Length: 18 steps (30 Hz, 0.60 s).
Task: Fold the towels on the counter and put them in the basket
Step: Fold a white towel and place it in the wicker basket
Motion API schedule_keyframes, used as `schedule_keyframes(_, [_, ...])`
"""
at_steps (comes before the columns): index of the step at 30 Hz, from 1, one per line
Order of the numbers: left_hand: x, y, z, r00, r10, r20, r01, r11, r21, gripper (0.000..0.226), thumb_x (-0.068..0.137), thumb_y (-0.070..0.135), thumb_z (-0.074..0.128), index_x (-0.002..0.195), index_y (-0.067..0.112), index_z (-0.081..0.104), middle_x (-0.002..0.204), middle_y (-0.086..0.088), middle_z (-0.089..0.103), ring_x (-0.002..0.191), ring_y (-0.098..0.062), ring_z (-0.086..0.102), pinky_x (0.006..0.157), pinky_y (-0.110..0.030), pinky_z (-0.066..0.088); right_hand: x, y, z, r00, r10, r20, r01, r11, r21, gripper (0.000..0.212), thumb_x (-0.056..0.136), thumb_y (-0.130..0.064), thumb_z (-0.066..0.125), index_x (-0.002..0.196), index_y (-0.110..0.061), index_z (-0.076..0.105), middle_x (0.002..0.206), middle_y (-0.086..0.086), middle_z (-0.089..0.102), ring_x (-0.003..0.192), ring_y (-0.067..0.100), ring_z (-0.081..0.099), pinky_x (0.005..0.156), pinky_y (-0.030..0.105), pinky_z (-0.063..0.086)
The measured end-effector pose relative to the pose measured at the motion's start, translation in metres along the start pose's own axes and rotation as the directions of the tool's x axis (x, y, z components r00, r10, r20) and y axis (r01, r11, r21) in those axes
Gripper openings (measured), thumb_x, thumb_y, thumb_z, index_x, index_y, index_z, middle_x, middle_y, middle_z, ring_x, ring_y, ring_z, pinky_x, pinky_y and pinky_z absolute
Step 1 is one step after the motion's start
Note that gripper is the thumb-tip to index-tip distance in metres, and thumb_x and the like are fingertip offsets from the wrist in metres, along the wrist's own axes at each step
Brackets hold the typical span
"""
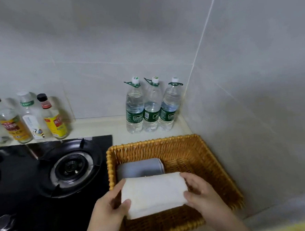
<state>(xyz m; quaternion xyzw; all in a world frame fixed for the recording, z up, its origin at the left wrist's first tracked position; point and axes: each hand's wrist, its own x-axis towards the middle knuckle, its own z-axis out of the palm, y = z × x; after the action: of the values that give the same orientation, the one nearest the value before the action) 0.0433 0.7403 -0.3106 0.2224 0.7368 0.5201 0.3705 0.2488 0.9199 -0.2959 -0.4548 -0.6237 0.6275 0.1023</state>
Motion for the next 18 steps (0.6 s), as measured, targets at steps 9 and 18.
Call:
schedule_keyframes(9, [0.028,-0.008,0.067,0.976,-0.174,-0.131,0.215,0.859,0.464,0.072,0.09,0.005,0.051,0.152,0.024,0.02,0.15,0.0,0.036,0.14,-0.017,0.033,0.111,-0.021,0.025,0.069,0.035,-0.025,0.954,0.138,0.266,-0.058,0.956,-0.288,0.045,0.068,-0.021,0.058,0.108,-0.042,0.054,0.121,-0.005,0.059,0.099,0.019,0.066,0.084,0.039,0.058])
schedule_keyframes(18, [0.065,-0.026,0.092,0.906,-0.286,-0.312,0.421,0.696,0.582,0.083,0.088,0.011,0.049,0.152,0.008,-0.003,0.156,-0.021,0.004,0.143,-0.033,0.023,0.117,-0.035,0.024,0.124,0.03,0.016,0.923,0.24,0.302,-0.065,0.868,-0.492,0.046,0.078,-0.004,0.062,0.113,-0.027,0.043,0.099,0.001,0.045,0.072,0.012,0.048,0.055,0.024,0.039])
